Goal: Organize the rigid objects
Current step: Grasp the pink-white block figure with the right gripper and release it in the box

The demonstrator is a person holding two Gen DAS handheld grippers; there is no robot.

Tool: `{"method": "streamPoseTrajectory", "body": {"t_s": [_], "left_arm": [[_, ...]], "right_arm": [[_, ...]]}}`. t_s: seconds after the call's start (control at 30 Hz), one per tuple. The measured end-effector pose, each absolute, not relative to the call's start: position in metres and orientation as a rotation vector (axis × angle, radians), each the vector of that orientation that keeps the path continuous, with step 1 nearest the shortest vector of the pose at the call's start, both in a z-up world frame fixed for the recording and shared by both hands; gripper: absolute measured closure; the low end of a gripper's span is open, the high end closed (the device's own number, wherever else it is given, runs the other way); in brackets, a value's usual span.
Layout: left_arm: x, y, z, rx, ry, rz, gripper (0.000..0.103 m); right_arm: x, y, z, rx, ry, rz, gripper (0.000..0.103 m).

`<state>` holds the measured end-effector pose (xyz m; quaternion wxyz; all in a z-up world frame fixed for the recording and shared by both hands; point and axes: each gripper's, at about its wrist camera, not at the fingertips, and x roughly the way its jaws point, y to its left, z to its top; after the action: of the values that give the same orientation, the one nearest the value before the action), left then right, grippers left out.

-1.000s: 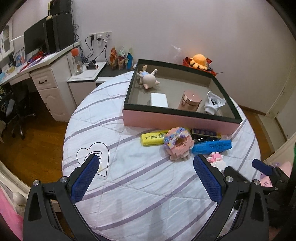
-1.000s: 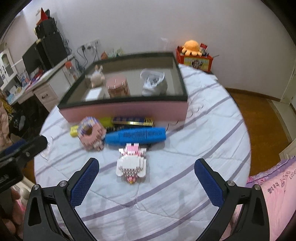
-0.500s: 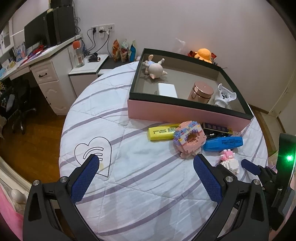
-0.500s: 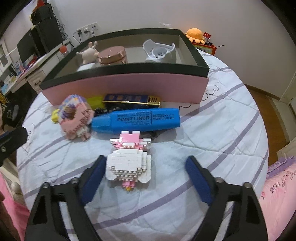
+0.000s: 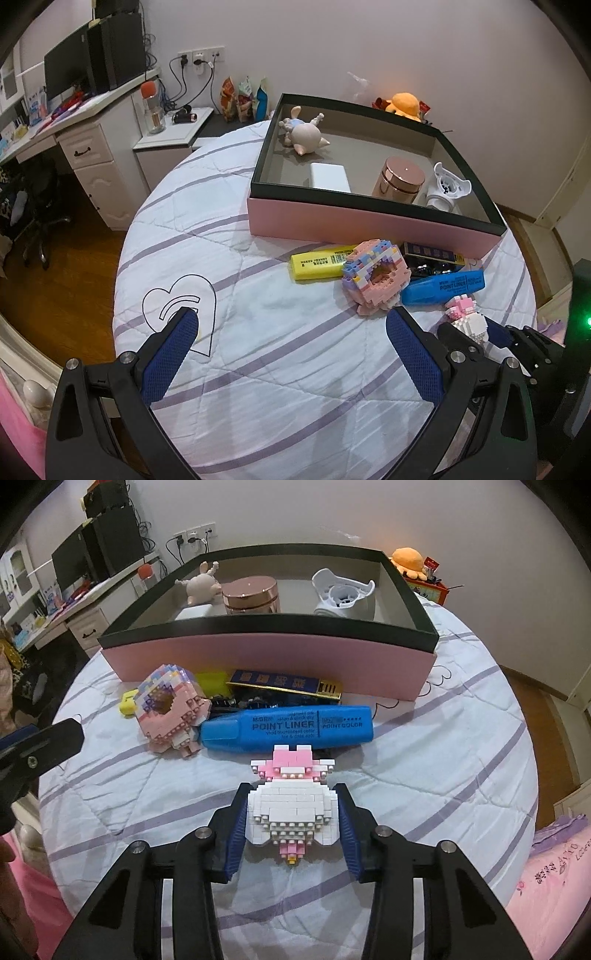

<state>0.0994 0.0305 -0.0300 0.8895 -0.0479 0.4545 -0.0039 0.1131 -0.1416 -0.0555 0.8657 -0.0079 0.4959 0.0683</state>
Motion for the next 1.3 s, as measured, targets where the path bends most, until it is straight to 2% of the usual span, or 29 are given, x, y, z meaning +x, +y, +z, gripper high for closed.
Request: {"method": "streamPoseTrajectory", "body": {"t_s": [0.4,0.8,1.3], "left_arm": [[0.113,0.029,-0.02,-0.084,0.914,-0.011,0.0],[0.179,0.029,-0.001,-0.064,0.846,0.0,0.0],[0.279,0.027,-0.015,-0.047,0.833,0.037,0.0]], "right_arm": [[0.121,-0.145,-0.01,0.018,0.955,0.171,0.059],[0.184,-0.139,0.035,-0.01,0.843,0.176,0.059],[0.299,-0.123,0.009,-0.036,0.888,0.198,0.058]]}}
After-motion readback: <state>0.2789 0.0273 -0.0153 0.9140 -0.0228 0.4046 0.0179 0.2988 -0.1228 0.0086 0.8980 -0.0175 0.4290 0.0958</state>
